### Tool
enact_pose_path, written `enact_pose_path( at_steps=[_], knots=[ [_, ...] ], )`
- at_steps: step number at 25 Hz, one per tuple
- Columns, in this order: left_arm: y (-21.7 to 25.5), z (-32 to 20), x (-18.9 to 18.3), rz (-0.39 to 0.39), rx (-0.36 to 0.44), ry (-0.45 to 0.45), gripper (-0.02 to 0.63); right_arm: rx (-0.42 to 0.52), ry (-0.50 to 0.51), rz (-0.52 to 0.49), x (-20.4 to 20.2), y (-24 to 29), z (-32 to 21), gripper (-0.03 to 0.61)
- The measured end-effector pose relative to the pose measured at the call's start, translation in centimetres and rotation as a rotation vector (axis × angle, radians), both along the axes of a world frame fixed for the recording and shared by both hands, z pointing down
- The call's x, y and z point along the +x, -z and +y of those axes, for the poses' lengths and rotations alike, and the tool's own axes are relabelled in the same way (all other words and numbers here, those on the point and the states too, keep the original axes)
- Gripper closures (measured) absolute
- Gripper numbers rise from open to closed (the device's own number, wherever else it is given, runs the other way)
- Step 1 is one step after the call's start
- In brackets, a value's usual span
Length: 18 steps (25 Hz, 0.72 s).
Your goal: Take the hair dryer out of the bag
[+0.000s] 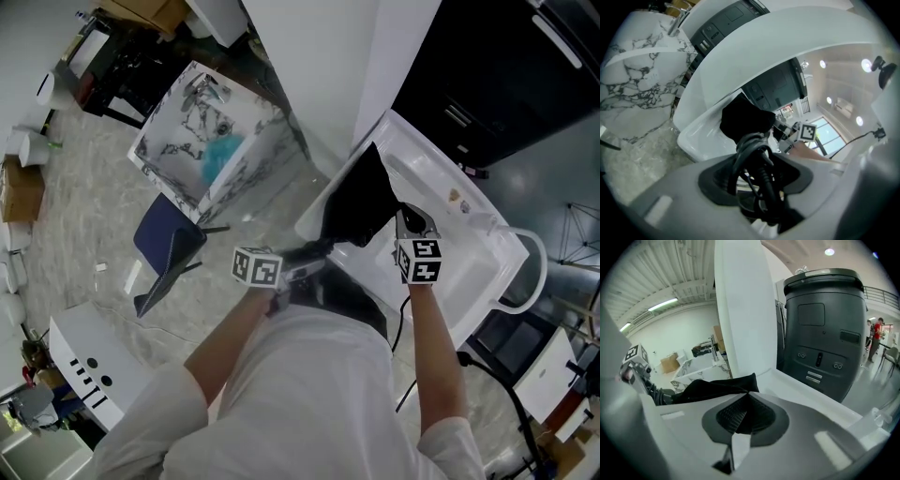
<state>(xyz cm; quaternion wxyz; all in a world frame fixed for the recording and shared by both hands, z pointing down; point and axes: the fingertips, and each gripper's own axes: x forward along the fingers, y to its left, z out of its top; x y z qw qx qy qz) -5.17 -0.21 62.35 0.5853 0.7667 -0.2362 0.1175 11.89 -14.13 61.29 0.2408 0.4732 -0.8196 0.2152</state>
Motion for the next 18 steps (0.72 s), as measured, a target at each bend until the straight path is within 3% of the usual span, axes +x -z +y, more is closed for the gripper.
enact_pose_path(
  at_steps=[9, 18],
  knots=[
    [1.6, 1.3, 2.8, 0.01, 0.11, -0.201, 0.4, -0.028, -0.009, 0.029, 1.3, -0.7, -1.1, 0.568],
    [5.1, 3.1, 3.0, 0.128, 0.143, -0.226, 0.4, -0.089, 0.03, 0.036, 1.5, -1.9, -0.5, 0.568]
  ],
)
